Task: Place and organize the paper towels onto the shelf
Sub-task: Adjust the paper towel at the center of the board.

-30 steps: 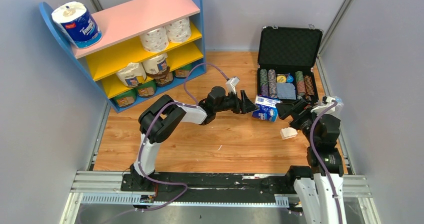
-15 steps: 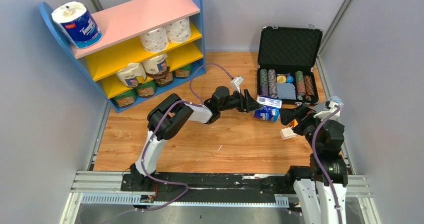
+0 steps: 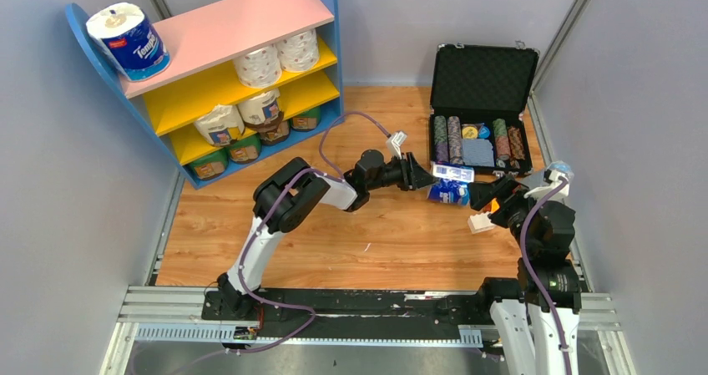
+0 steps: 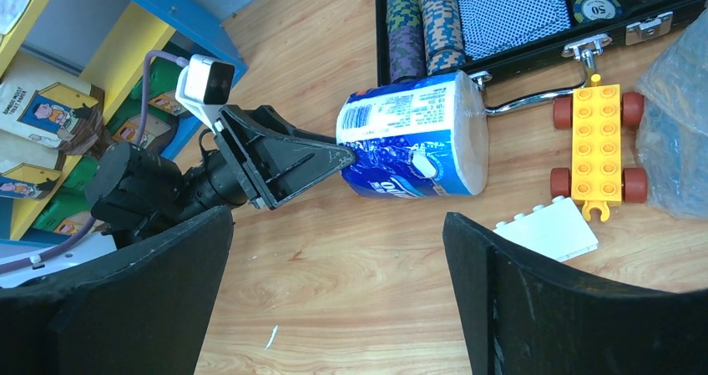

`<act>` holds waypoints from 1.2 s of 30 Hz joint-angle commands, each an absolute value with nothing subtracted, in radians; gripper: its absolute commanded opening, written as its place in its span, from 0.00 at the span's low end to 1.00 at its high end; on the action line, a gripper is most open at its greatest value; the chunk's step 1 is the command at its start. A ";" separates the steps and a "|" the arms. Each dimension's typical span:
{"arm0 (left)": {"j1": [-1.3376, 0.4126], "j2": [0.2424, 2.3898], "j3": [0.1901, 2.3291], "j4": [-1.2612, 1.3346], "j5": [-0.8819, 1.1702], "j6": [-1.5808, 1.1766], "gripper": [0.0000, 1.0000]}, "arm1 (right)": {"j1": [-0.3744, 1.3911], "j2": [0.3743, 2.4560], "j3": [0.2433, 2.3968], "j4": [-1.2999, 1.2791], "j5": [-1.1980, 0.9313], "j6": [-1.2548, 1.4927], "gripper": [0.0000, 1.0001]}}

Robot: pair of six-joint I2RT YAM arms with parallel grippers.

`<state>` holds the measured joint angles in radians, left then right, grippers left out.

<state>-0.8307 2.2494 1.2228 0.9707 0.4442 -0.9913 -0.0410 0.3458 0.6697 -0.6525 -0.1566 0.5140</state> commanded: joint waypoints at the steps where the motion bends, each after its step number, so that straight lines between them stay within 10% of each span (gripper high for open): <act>1: -0.841 2.276 1.259 1.100 0.445 -1.044 0.53 | -0.044 0.326 0.698 -0.638 -0.143 0.499 1.00; 19: -0.830 2.092 1.130 0.953 0.361 -0.872 0.29 | -0.045 0.310 0.692 -0.630 -0.140 0.453 1.00; 36: -0.825 1.643 1.348 -0.526 -0.264 -0.292 0.28 | -0.044 0.308 0.676 -0.607 -0.155 0.499 1.00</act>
<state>-0.8288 1.6939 1.2755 -0.1444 -0.0372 -0.4316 -0.0410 0.3103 0.6697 -0.6506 -0.1493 0.5037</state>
